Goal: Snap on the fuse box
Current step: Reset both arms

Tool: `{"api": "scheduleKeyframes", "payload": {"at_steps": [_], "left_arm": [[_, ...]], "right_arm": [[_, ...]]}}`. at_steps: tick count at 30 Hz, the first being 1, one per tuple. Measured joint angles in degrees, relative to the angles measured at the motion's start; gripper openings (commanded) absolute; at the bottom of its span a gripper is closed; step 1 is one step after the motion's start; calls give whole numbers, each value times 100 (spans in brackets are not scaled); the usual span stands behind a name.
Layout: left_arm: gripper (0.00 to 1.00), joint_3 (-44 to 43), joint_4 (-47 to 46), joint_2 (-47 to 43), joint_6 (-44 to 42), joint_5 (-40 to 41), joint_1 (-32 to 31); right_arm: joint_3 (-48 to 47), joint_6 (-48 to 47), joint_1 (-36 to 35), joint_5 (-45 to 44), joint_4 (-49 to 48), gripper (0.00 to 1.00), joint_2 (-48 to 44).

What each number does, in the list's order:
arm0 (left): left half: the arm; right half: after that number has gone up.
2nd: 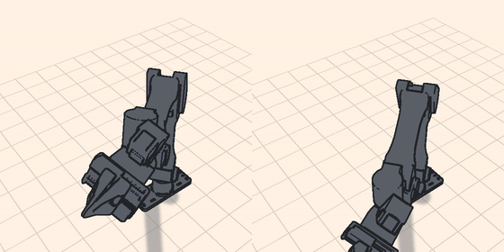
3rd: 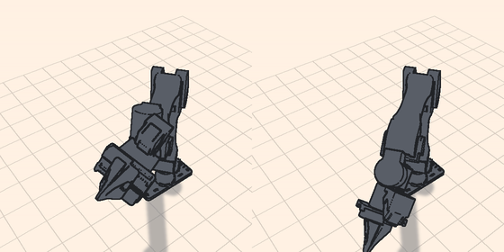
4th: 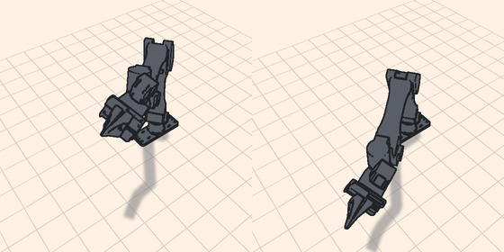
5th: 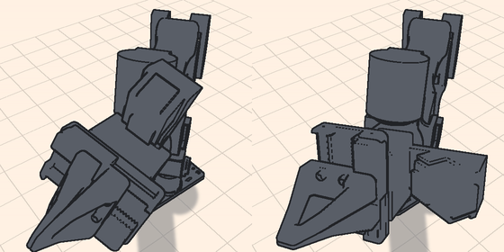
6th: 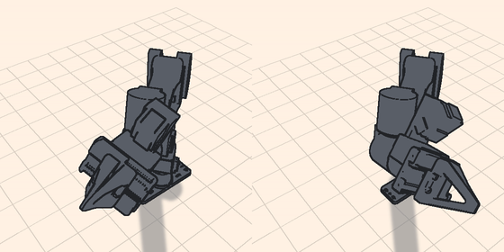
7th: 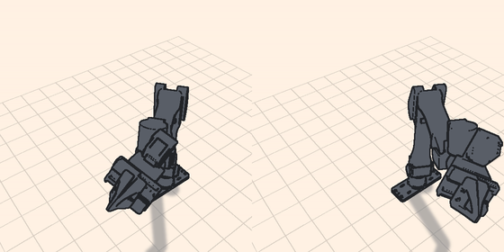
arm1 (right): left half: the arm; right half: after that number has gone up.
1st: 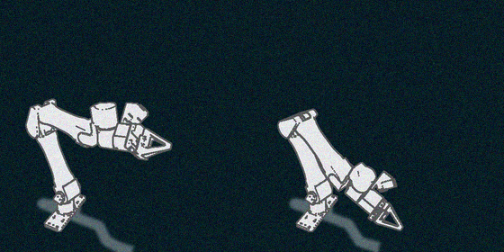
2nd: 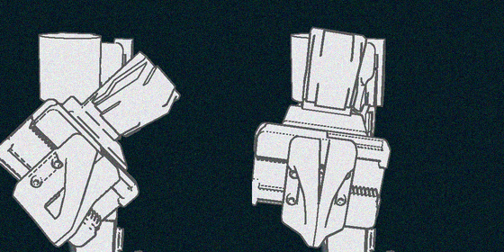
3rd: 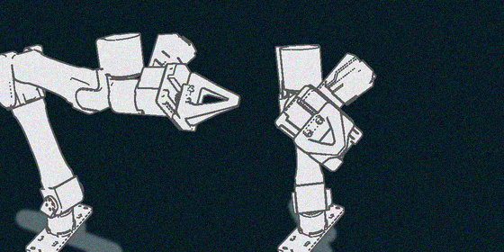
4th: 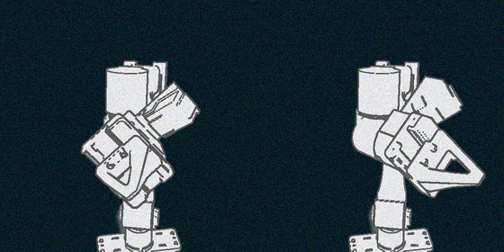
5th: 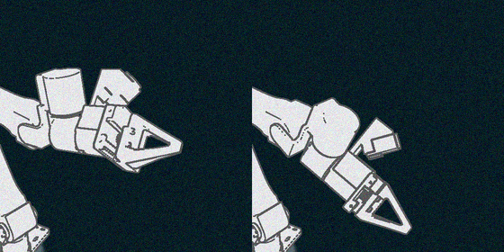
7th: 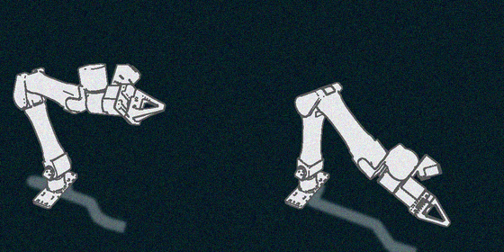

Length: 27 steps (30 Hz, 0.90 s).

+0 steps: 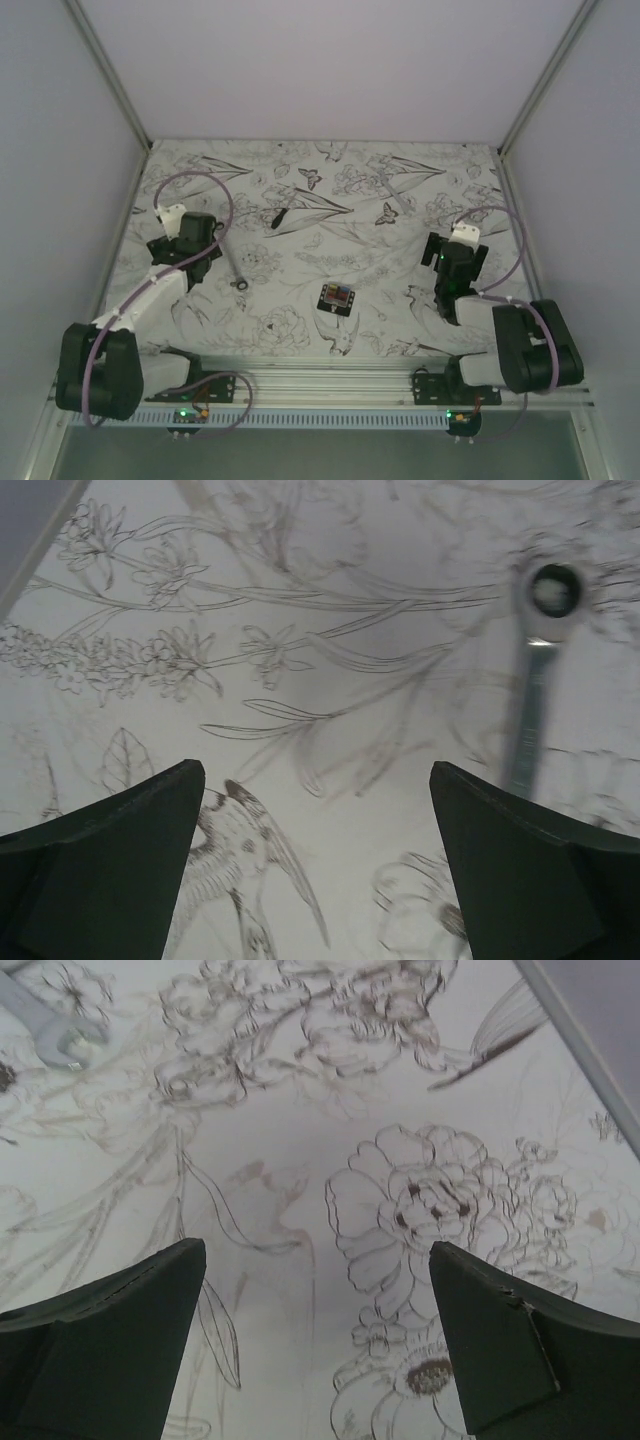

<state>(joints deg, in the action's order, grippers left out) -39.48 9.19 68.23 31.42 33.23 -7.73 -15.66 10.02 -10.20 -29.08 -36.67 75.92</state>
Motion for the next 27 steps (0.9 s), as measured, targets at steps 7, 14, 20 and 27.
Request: {"api": "scheduleKeyframes", "payload": {"at_steps": [7, 14, 20, 27], "left_arm": [[100, 859, -1781, 933, -1019, 229, 271], [100, 1633, -4168, 1362, -2127, -713, 273], [100, 1823, -5322, 1735, -2612, -1554, 339], [100, 1825, -5580, 1777, -2728, -1904, 437]], "right_arm": [[227, -389, 190, 313, -1775, 100, 531], [352, -680, 264, 1115, -2717, 100, 992], [334, -728, 367, 1453, -2761, 100, 1005], [267, -723, 479, 1668, -2695, 100, 1005]]}}
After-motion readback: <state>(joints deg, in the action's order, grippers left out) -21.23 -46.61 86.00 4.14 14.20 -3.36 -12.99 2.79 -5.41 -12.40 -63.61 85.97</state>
